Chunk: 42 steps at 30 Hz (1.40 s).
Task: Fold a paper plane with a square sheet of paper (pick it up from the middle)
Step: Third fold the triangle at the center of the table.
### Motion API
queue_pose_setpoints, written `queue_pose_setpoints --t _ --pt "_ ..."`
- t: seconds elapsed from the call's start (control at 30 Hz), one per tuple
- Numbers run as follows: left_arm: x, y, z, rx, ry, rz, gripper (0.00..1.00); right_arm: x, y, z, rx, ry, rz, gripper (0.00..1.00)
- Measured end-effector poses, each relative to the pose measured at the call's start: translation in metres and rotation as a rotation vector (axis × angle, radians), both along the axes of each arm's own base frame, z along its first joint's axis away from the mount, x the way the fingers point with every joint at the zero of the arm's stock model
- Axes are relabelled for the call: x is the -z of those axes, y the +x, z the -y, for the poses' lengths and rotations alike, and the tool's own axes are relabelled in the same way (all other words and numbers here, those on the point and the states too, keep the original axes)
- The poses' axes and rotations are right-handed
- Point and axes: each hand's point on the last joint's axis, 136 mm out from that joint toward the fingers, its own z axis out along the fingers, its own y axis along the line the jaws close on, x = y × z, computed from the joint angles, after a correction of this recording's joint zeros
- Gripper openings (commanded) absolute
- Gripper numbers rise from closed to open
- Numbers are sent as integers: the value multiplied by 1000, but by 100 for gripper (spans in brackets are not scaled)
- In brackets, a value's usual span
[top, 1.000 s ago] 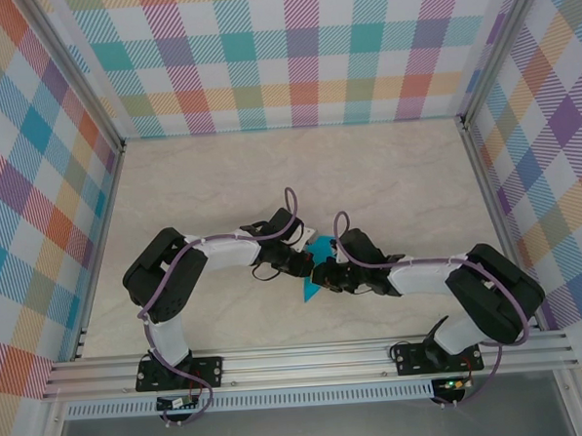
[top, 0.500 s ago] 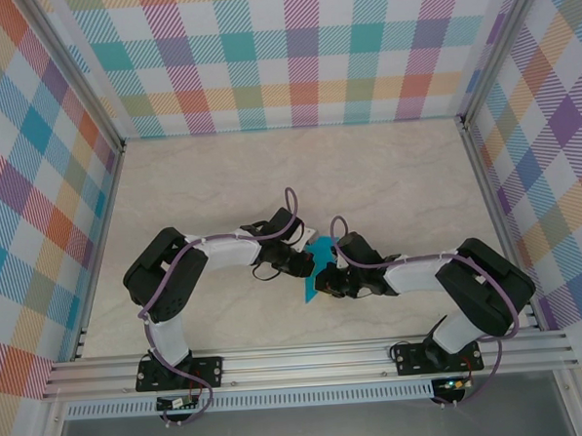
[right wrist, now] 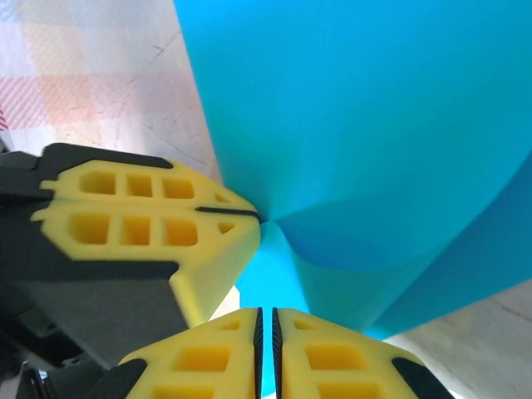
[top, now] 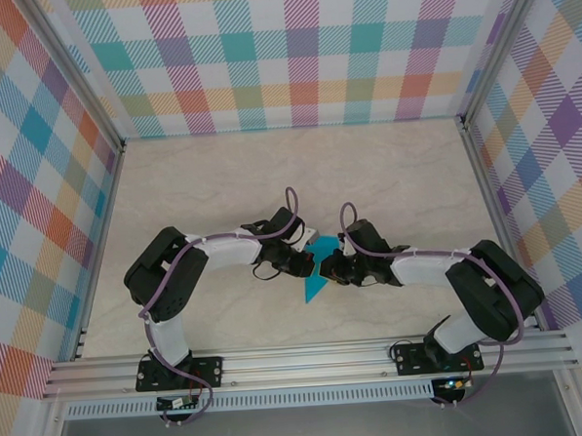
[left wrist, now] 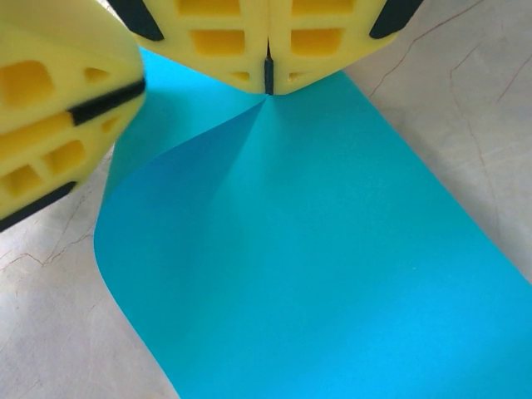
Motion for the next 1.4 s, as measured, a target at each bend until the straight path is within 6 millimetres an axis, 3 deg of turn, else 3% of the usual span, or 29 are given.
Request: queue_pose_setpoints --t 0.2,0.5,0.73,1.03,1.4 --pt "0 0 0 0 0 0 0 19 -1 5 7 -44 -45 10" --pt "0 0 0 0 2 -1 0 13 2 13 17 -61 -35 13" --pt "0 0 0 0 3 -2 0 -8 23 17 38 -5 5 13" --pt "0 0 0 0 10 -9 0 19 22 26 48 -64 -51 11" --pt "0 0 0 3 10 -8 0 7 28 36 58 -81 -30 13"
